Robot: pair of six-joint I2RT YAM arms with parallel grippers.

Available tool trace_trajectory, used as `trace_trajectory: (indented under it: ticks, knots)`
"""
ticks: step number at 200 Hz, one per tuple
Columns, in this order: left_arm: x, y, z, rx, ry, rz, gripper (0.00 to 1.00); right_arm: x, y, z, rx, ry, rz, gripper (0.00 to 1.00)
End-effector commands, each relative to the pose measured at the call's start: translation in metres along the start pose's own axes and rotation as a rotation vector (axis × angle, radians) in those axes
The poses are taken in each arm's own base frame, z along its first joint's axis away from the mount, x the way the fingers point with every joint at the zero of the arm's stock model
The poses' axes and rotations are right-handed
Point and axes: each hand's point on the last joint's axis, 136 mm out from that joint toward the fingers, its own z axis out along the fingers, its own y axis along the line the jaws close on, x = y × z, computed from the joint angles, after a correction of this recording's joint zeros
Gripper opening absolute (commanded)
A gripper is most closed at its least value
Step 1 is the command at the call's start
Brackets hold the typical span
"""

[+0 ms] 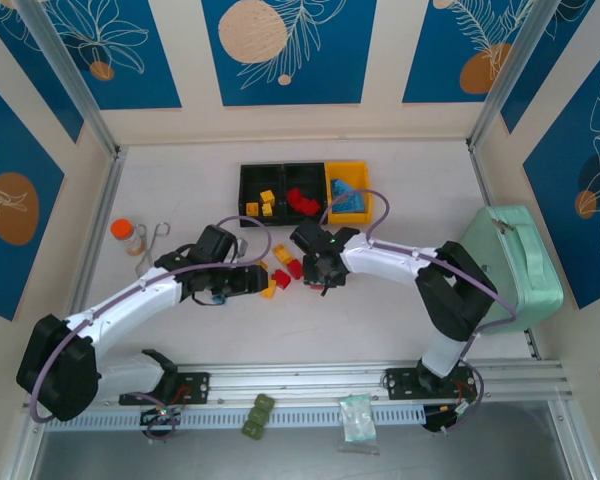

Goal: Sort the legos into containers by color
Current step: Pick up the lego from the center of the table.

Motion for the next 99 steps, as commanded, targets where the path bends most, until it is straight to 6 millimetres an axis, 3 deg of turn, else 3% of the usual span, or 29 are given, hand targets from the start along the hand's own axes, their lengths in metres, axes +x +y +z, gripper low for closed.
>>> trace_trajectory:
  ticks: [1,38,99]
  knots:
    - [-0.005,-0.02,0.0,0.052,-0.007,0.013,0.72,-0.017,-0.002,-0.024,-0.01,-0.042,-0.03,0.25]
    - [-0.01,-0.033,0.0,0.08,-0.033,0.002,0.72,-0.057,0.005,-0.04,-0.06,-0.088,-0.051,0.25]
    - [-0.007,-0.037,0.002,0.084,-0.037,-0.011,0.72,-0.149,0.019,-0.049,-0.1,-0.142,-0.066,0.26]
